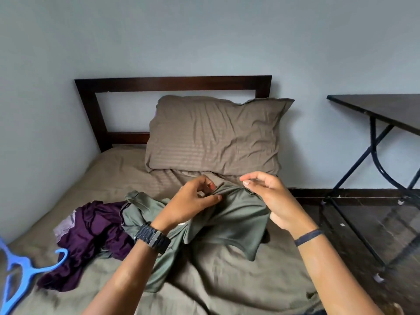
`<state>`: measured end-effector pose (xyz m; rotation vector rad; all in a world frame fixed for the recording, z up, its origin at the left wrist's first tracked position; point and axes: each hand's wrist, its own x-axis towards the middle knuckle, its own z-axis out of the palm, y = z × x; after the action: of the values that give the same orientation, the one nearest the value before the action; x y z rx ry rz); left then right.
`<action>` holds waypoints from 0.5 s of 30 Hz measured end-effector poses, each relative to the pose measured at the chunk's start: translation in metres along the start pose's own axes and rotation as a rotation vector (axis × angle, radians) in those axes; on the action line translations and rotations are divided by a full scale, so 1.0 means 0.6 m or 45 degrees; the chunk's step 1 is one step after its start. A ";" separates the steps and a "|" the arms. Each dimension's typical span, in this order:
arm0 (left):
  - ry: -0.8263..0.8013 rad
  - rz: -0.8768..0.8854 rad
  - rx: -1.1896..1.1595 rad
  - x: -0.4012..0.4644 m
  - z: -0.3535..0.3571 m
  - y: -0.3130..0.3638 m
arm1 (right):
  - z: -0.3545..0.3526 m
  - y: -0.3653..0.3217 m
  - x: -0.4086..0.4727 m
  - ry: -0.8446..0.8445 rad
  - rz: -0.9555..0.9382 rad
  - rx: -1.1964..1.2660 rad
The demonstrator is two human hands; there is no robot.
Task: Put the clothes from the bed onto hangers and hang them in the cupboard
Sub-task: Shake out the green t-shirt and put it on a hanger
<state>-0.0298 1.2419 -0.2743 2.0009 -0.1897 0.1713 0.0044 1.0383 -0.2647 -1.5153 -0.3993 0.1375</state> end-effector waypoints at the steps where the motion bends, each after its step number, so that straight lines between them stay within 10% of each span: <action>1: -0.046 -0.004 -0.066 0.001 0.003 0.010 | 0.000 -0.013 0.005 0.006 0.030 0.037; 10: -0.340 0.322 0.097 0.070 0.007 0.108 | -0.007 -0.120 0.009 -0.053 0.030 -0.050; 15: -0.078 0.603 0.288 0.103 -0.014 0.172 | -0.054 -0.151 -0.001 -0.361 0.278 -0.753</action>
<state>0.0086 1.2028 -0.1667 2.1573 -0.7108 0.4491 0.0005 1.0023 -0.1754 -2.1331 -0.5283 0.4388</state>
